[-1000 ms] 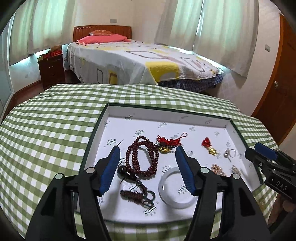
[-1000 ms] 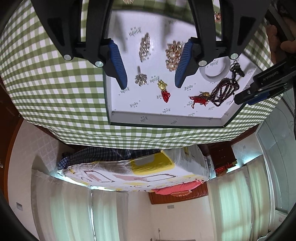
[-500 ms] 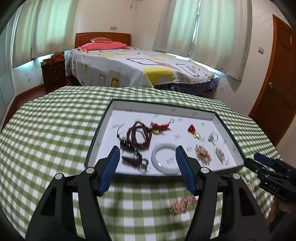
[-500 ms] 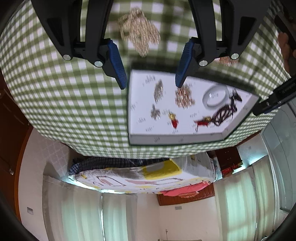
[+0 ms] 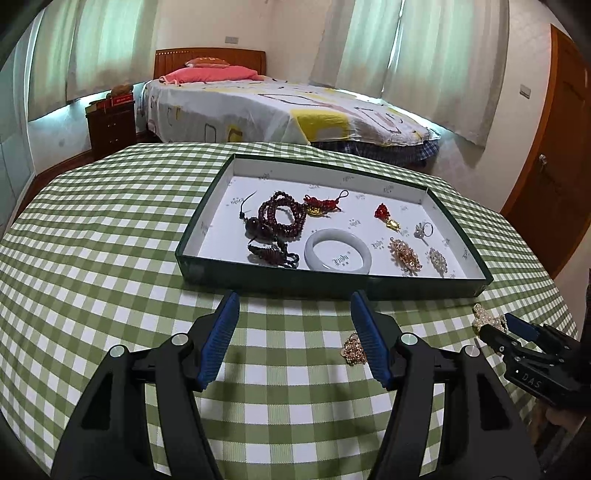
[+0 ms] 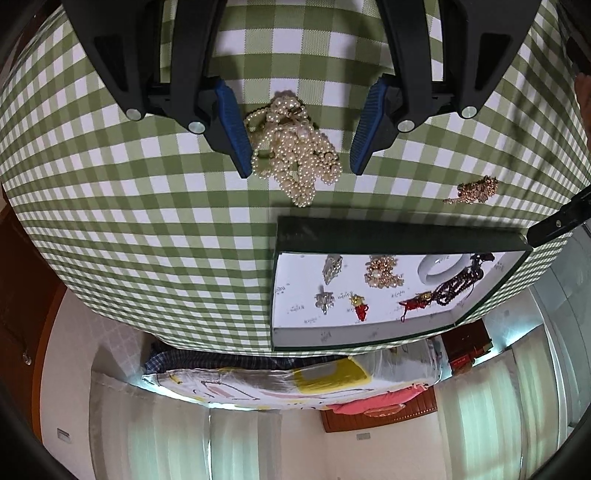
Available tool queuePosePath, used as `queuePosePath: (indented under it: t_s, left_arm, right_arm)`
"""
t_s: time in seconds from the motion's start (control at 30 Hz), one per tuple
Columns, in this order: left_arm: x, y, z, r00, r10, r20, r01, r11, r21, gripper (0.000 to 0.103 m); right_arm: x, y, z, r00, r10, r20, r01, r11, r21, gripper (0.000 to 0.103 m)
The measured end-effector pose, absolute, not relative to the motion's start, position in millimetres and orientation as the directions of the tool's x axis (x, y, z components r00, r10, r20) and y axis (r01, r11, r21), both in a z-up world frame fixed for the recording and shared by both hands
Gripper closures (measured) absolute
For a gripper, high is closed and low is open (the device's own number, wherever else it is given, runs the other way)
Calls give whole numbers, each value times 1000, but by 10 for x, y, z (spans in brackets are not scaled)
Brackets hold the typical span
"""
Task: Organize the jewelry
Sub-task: 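Grasp the pearl necklace with the right tool while the left tool grasps the gold chain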
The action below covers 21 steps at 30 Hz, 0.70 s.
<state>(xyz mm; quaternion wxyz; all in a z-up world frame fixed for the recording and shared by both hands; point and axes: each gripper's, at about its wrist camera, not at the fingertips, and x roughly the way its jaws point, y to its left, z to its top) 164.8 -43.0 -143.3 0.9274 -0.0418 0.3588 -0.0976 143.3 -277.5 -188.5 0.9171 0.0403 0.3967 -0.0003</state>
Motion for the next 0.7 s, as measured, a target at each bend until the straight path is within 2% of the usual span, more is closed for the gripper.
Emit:
queuePosePath:
  t_s: [0.37,0.47,0.63,0.7]
  left_arm:
    - [1646,-496,-1504,709,-219,-671,163,976,-146,42]
    - [1644,-522,-1524,704,-222,-674,169,975,-145,42]
    - [1628,-557,-1546,699,-228,-678,178,973,-144,42]
    - [1621,-575,-1552,697,-229,-679,182,973,-142,42]
  right_arm:
    - [1464,-2773,-1938,673,6,-740,37,998,42,49]
    - [1448,-2759,-1937,678,7,-735,33,999,39,55]
    - [1430,-2739,-1928,683,24,-730,17,999,49,77]
    - [1423,-2720,-1925,683,33,-729,7,999,52,81]
